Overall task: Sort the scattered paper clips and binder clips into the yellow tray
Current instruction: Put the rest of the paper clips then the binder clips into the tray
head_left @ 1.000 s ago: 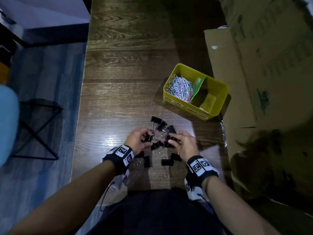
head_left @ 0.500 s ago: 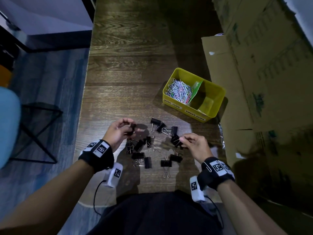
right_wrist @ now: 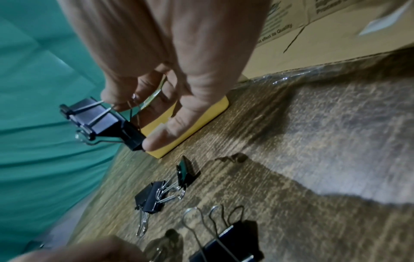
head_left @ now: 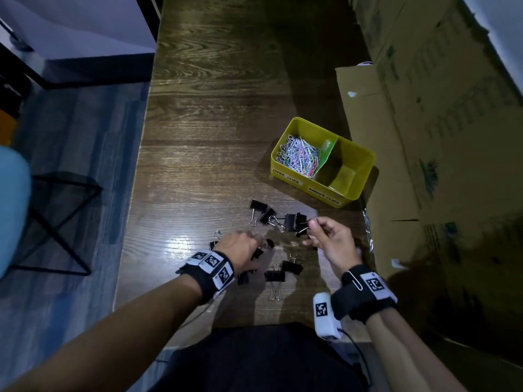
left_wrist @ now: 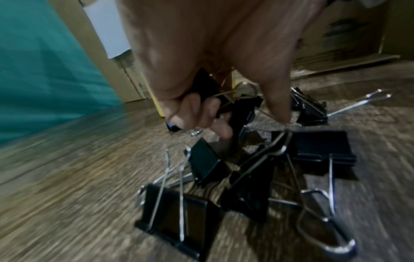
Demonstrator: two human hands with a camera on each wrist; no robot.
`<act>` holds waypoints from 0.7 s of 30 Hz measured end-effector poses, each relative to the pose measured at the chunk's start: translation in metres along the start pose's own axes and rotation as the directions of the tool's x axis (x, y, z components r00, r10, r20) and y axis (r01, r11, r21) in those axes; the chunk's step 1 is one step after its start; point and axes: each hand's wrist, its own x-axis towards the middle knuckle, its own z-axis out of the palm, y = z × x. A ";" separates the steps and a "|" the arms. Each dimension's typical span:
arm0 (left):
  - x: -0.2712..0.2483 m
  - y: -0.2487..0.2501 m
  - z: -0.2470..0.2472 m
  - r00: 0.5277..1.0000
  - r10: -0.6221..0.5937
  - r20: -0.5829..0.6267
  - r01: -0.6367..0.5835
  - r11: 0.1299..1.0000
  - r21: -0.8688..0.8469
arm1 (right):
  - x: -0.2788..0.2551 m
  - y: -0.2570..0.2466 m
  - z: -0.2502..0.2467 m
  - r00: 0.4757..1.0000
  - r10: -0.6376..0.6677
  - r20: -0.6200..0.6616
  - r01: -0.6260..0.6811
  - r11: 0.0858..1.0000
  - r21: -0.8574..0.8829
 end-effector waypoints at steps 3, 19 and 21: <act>0.009 0.003 0.004 1.000 -0.022 -0.005 0.022 0.998 -0.055 | -0.001 -0.003 -0.007 0.998 -0.007 -0.055 0.008 1.000 0.011; 0.104 0.083 -0.163 0.987 -0.161 0.001 0.022 0.133 -0.991 | 0.078 -0.082 -0.058 0.909 -0.158 -0.385 0.128 0.986 -0.103; 0.122 0.094 -0.167 0.980 -0.201 0.014 0.056 0.203 -0.978 | 0.090 -0.080 -0.060 0.889 -0.193 -0.415 0.058 0.947 -0.317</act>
